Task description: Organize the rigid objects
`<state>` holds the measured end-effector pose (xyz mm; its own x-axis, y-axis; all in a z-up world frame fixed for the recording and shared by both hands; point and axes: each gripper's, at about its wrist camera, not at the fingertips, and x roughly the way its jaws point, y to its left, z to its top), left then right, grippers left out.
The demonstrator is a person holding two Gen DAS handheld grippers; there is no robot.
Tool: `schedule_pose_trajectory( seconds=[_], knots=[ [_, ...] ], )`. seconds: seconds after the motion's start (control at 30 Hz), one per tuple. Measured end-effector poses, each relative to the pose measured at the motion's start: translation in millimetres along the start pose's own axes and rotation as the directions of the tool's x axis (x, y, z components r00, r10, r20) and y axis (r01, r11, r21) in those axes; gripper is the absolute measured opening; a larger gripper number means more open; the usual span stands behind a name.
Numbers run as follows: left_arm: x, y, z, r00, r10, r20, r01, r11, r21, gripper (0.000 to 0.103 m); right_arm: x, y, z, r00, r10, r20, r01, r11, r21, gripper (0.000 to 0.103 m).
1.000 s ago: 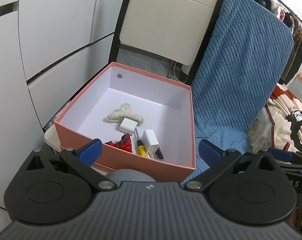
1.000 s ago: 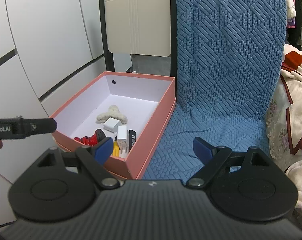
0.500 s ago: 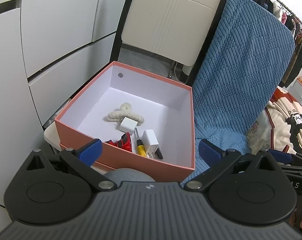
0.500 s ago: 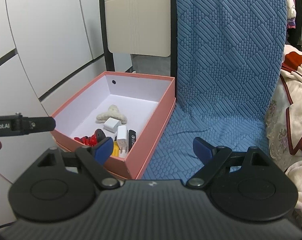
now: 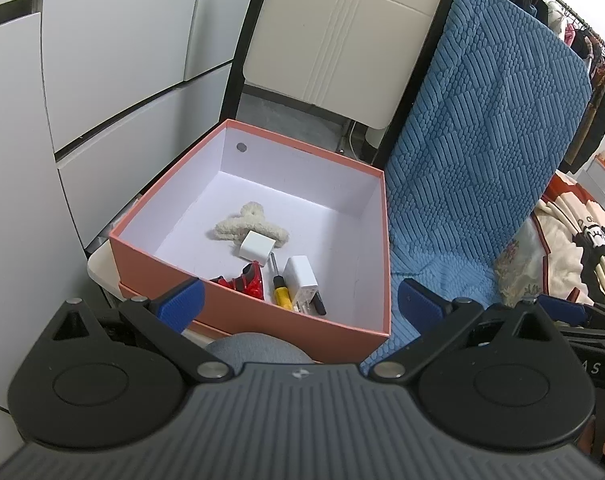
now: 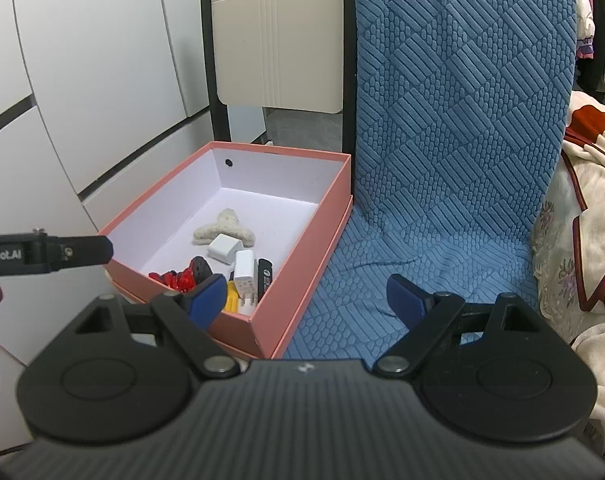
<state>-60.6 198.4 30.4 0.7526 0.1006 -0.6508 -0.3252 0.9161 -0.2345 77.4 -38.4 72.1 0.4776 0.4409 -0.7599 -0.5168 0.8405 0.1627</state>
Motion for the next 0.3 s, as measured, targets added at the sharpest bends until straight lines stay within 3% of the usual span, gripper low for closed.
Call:
schedule_pose_trajectory(
  seconds=[0.3],
  knots=[
    [1.6,-0.6,0.3,1.000,0.001,-0.003,-0.001,1.000,0.002,0.103,-0.5,0.6,0.0,1.000,0.002,0.003,-0.002,1.000,-0.003,0.088]
  ],
)
